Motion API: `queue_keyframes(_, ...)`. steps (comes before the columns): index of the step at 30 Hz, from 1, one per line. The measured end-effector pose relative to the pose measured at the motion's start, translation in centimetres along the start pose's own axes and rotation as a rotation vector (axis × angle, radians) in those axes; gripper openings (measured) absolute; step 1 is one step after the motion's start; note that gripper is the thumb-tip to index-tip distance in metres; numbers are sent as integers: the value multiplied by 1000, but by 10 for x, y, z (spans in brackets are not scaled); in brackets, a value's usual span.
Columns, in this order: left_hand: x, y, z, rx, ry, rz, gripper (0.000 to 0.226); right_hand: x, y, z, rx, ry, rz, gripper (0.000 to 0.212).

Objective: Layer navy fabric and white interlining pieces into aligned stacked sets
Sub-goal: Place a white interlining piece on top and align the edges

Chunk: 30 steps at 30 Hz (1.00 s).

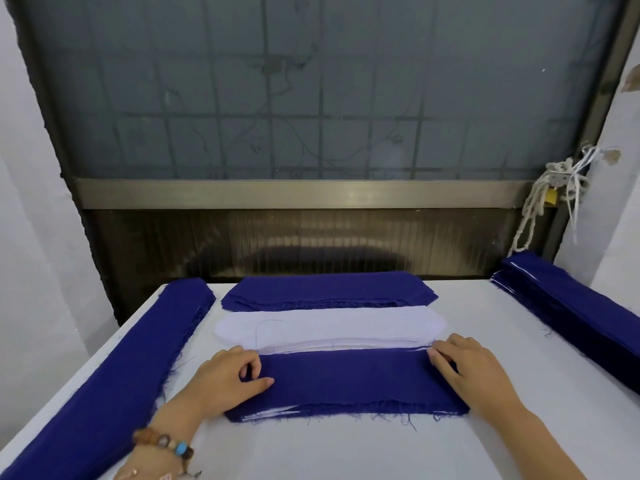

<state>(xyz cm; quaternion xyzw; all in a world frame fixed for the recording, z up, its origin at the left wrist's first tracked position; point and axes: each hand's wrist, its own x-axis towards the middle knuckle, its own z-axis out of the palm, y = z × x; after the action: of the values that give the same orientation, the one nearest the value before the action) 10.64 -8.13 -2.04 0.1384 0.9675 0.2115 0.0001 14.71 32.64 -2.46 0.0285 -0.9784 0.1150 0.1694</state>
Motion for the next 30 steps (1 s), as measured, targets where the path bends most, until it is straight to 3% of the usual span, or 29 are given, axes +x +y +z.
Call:
queue_keyframes(3, 14, 9, -14, 7, -67, -21, 23, 15, -8, -3, -63, 5, 6, 41)
queue_keyframes(7, 40, 24, -15, 29, 210, 42, 4, 45, -22, 3, -16, 87, -13, 25)
queue_keyframes(9, 58, 34, -9, 41, 292, 69, 15, 63, -31, 9, 27, 97, -24, 22)
queue_keyframes(11, 79, 42, 1, 73, 324, 82, 31, 82, -40, 18, 44, 70, -24, 32)
queue_keyframes(14, 107, 57, 14, 109, 314, 93, 46, 108, -53, 33, 65, 11, -38, 45)
queue_keyframes(18, 135, 66, 28, 91, 198, 116, 54, 133, -62, 52, 99, -40, -96, 44)
queue_keyframes(20, 145, 65, 36, 153, 170, 93, 53, 143, -61, 61, 87, -28, -113, 41)
queue_keyframes(24, 164, 68, 38, 127, 298, 87, 48, 166, -62, 68, -38, 16, -108, 38)
queue_keyframes(30, 199, 76, 31, 149, 308, 44, 33, 203, -75, 74, -94, -90, -83, 35)
